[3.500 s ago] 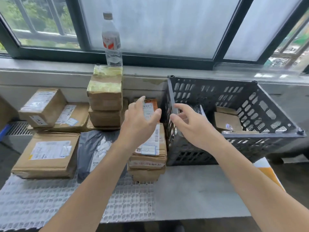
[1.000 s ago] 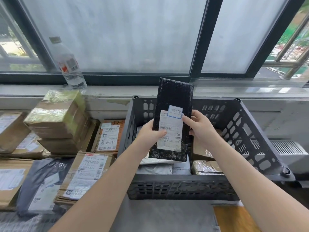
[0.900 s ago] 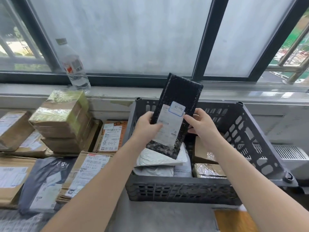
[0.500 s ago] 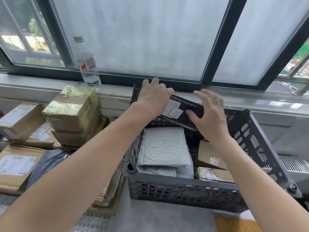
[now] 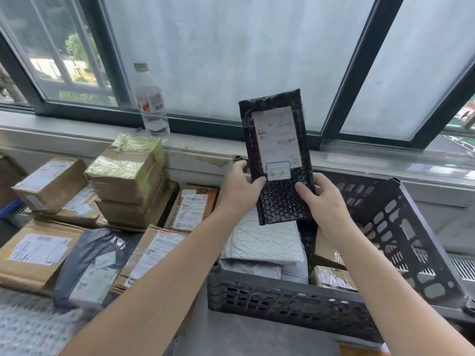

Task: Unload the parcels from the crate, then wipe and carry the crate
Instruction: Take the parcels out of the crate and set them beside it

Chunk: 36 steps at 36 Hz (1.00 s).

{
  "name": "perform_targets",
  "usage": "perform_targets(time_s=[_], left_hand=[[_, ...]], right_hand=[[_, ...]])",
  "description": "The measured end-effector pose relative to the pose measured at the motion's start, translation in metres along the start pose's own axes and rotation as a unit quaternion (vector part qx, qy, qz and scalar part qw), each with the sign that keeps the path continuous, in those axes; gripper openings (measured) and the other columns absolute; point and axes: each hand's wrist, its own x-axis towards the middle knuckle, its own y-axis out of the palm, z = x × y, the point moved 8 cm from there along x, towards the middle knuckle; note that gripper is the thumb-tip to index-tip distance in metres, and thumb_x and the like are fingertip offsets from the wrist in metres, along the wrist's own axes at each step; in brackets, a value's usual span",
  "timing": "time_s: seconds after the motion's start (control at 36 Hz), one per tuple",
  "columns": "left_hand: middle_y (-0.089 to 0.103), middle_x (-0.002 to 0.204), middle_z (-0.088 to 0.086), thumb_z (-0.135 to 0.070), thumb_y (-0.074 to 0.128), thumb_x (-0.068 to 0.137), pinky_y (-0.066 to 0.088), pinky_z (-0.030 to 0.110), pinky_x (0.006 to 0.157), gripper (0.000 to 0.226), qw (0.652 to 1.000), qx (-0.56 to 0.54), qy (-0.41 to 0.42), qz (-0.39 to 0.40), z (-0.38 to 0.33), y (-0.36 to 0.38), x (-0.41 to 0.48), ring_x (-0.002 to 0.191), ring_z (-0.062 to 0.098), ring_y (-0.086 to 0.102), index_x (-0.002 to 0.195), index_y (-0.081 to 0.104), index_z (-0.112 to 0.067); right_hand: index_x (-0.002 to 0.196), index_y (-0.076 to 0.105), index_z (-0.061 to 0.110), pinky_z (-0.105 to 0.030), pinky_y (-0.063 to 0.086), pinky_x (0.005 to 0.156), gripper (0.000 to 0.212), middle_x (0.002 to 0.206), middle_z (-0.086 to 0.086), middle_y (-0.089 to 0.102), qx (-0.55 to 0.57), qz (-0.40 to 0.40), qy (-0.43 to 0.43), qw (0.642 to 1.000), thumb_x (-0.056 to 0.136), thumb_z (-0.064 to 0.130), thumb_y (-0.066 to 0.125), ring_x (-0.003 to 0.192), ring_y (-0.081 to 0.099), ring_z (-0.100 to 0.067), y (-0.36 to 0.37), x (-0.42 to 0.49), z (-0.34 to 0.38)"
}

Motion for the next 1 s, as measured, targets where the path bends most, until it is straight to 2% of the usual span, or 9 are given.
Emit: perform_targets(time_s=[0.06,0.11,0.19,0.25,0.33,0.44,0.67,0.92,1.0], left_hand=[[0.067,0.098,0.001,-0.014,0.063,0.094,0.054,0.025,0.073,0.029,0.999,-0.036,-0.012,0.008,0.009,0.0,-0.003,0.09,0.017,0.066,0.121,0.053,-0.019],[0.069,0.103,0.005,-0.01,0.061,0.095,0.053,0.02,0.069,0.028,0.997,-0.076,-0.01,0.01,0.013,-0.003,-0.008,0.091,0.016,0.067,0.121,0.055,-0.019],[0.069,0.098,-0.001,-0.007,0.059,0.096,0.054,0.015,0.066,0.026,0.994,-0.109,-0.002,0.002,0.014,-0.015,-0.013,0.081,0.002,0.067,0.113,0.054,-0.026],[0.068,0.096,-0.006,-0.007,0.059,0.096,0.055,0.017,0.07,0.027,0.994,-0.105,0.006,-0.007,0.014,-0.026,-0.017,0.082,-0.001,0.066,0.107,0.053,-0.031],[0.068,0.113,-0.001,-0.008,0.058,0.096,0.055,0.032,0.087,0.028,0.996,-0.09,0.014,-0.019,0.016,-0.041,-0.022,0.104,0.015,0.064,0.114,0.054,-0.03],[0.068,0.116,0.002,-0.007,0.055,0.098,0.055,0.035,0.089,0.032,0.995,-0.093,0.011,-0.03,0.017,-0.064,-0.031,0.106,0.018,0.064,0.117,0.053,-0.032],[0.068,0.109,-0.009,-0.009,0.053,0.099,0.053,0.04,0.095,0.034,0.995,-0.079,-0.001,-0.057,0.036,-0.118,-0.047,0.106,0.012,0.063,0.107,0.055,-0.042],[0.067,0.116,-0.006,-0.016,0.054,0.099,0.053,0.04,0.095,0.029,0.993,-0.115,-0.014,-0.01,0.079,-0.177,-0.056,0.108,0.012,0.063,0.127,0.055,-0.025],[0.068,0.111,-0.006,-0.018,0.057,0.098,0.054,0.038,0.092,0.023,0.994,-0.109,-0.019,0.025,0.098,-0.197,-0.057,0.104,0.012,0.065,0.121,0.057,-0.023]], right_hand=[[0.108,0.061,0.019,-0.018,0.054,0.07,0.012,0.099,0.002,0.071,0.008,0.01,0.004,1.0,0.097,0.019,0.06,0.091,0.068,-0.01,0.008,-0.001,0.002],[0.109,0.061,0.019,-0.015,0.053,0.066,0.012,0.098,0.003,0.071,0.013,0.019,0.01,1.0,0.097,0.019,0.06,0.089,0.068,-0.008,0.016,-0.003,0.004],[0.108,0.061,0.02,-0.02,0.057,0.072,0.011,0.098,0.003,0.071,0.022,0.038,0.017,0.999,0.097,0.02,0.06,0.089,0.068,-0.006,0.028,-0.007,0.008],[0.106,0.062,0.021,-0.027,0.057,0.077,0.009,0.099,0.002,0.072,0.029,0.054,0.023,0.998,0.096,0.022,0.061,0.092,0.069,-0.011,0.036,-0.008,0.011],[0.104,0.062,0.023,-0.036,0.057,0.083,0.01,0.099,0.001,0.073,0.046,0.07,0.037,0.996,0.095,0.026,0.063,0.094,0.07,-0.015,0.05,-0.007,0.017],[0.109,0.061,0.024,-0.043,0.055,0.09,0.018,0.103,0.001,0.072,0.073,0.093,0.041,0.992,0.093,0.029,0.065,0.098,0.069,-0.016,0.074,-0.005,0.028],[0.107,0.063,0.031,-0.038,0.054,0.092,0.019,0.105,0.009,0.073,0.109,0.112,0.019,0.988,0.091,0.021,0.068,0.099,0.068,-0.012,0.14,-0.021,0.054],[0.104,0.065,0.025,-0.033,0.056,0.083,0.018,0.102,0.006,0.073,0.098,0.043,0.027,0.994,0.09,0.014,0.068,0.096,0.069,-0.014,0.201,-0.055,0.075],[0.107,0.064,0.022,-0.022,0.055,0.073,0.019,0.102,0.006,0.072,0.092,0.015,0.027,0.995,0.091,0.014,0.067,0.091,0.069,-0.007,0.22,-0.073,0.077]])
